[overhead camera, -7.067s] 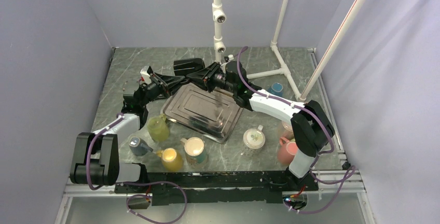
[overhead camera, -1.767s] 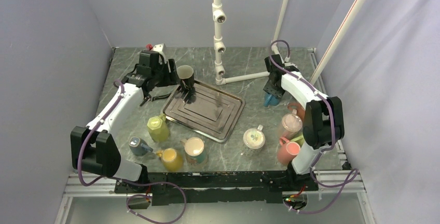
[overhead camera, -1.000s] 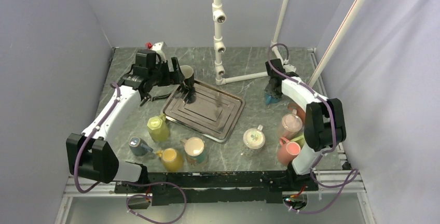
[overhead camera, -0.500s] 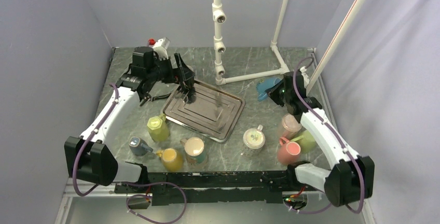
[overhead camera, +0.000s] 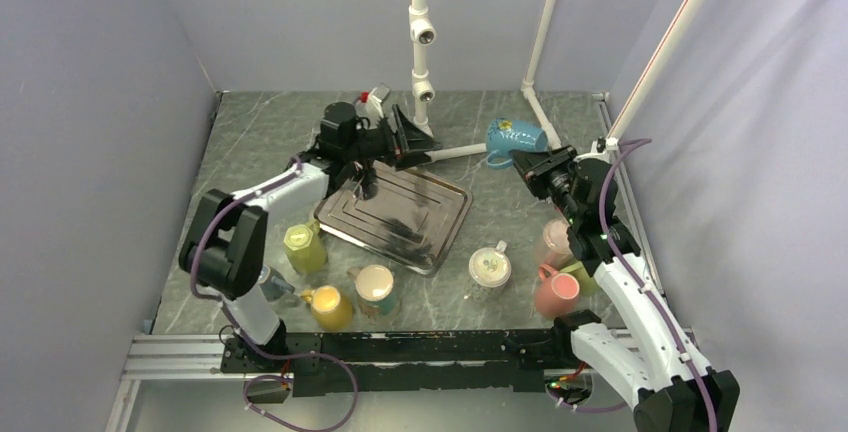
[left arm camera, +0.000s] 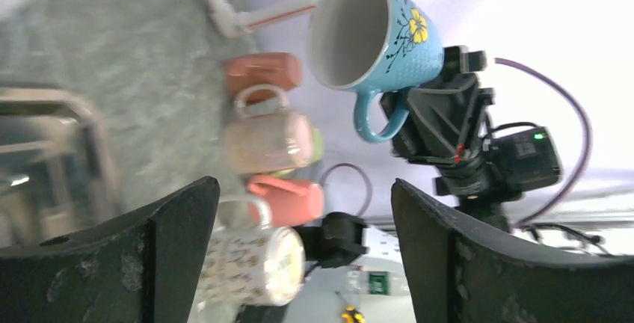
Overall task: Turn the mug right side up
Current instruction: Turn over the cup at the corner of the board.
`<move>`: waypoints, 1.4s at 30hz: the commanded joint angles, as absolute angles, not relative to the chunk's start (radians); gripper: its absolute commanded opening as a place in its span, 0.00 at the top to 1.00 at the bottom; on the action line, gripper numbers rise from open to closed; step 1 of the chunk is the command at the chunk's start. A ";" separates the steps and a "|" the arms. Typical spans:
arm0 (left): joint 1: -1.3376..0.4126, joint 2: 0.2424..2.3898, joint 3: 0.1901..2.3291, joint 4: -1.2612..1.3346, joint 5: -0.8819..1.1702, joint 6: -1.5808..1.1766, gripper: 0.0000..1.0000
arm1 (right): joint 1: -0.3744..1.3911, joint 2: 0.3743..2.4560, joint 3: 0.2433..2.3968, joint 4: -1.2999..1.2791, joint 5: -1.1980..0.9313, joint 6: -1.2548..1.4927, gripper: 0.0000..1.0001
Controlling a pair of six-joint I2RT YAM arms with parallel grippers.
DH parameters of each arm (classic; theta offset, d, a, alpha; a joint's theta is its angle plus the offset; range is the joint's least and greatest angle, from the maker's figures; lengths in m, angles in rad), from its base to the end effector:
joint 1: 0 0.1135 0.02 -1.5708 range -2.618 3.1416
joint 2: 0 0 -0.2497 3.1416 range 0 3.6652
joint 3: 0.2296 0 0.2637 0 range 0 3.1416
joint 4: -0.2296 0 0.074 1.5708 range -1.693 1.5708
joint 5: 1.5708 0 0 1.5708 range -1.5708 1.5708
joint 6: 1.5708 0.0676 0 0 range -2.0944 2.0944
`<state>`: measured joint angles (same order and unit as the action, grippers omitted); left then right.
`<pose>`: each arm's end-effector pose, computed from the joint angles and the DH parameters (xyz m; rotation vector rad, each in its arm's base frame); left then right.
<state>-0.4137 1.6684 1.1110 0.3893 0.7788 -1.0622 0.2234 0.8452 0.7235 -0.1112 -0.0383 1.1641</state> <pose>0.3603 -0.2101 0.2567 0.0191 2.0402 -1.6807 0.2473 0.0588 0.2960 0.8462 1.7287 1.0012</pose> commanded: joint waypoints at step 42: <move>-0.679 1.860 1.357 0.759 0.794 -1.494 0.57 | 0.221 0.876 0.679 0.424 -0.336 1.304 1.00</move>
<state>-0.6559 1.8950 1.3605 0.7517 0.7795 -1.4605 0.2176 0.8806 0.6773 0.2661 -0.2790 1.2797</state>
